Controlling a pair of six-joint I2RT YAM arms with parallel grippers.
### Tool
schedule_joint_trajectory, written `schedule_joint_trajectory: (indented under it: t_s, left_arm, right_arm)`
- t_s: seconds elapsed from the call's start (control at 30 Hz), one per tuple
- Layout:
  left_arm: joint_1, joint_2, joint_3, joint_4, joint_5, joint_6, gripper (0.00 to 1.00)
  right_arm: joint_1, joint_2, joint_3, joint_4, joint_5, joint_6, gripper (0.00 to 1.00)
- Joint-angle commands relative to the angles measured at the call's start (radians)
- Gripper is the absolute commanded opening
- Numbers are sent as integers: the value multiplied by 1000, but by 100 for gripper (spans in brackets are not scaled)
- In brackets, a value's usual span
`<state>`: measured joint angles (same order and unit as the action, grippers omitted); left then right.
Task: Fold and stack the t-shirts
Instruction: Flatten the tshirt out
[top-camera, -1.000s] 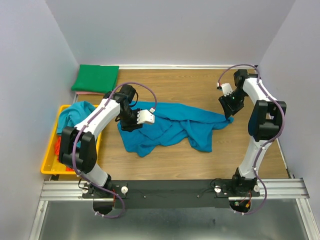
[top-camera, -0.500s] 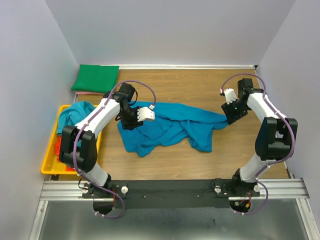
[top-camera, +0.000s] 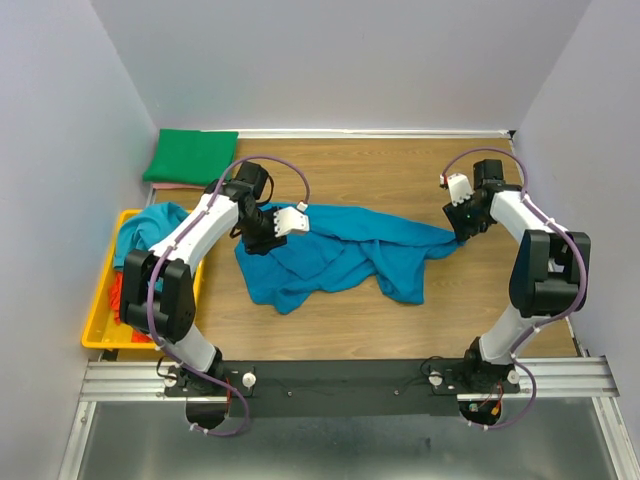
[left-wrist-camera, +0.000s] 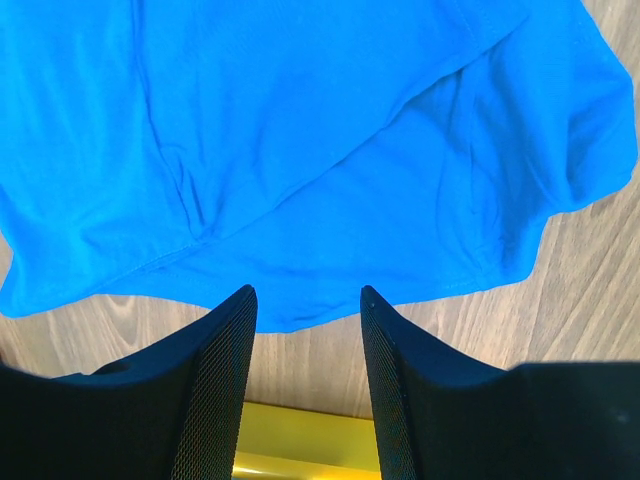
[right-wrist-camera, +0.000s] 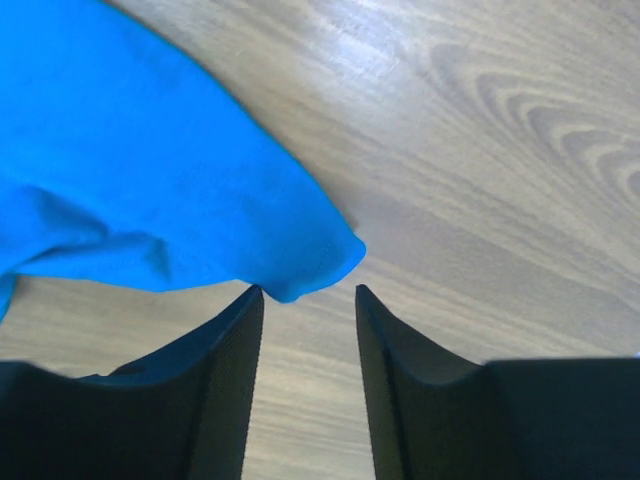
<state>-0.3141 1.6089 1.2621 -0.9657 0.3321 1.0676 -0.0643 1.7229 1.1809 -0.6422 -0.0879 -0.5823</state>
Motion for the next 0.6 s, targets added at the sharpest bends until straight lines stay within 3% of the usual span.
schedule_joint_trajectory:
  t_s: [0.0,0.43,0.57]
  left_arm:
    - [12,13,25,13,42,-23,54]
    - [36,49,62,22,59,-40,54]
    - [43,74,86,21,87,-47,54]
  right_arm:
    - [6,32,-15,49,31,-2,46]
    - [6,55,-43,91,62,-30,38]
    - [6,56,-35,101,68,-30,23]
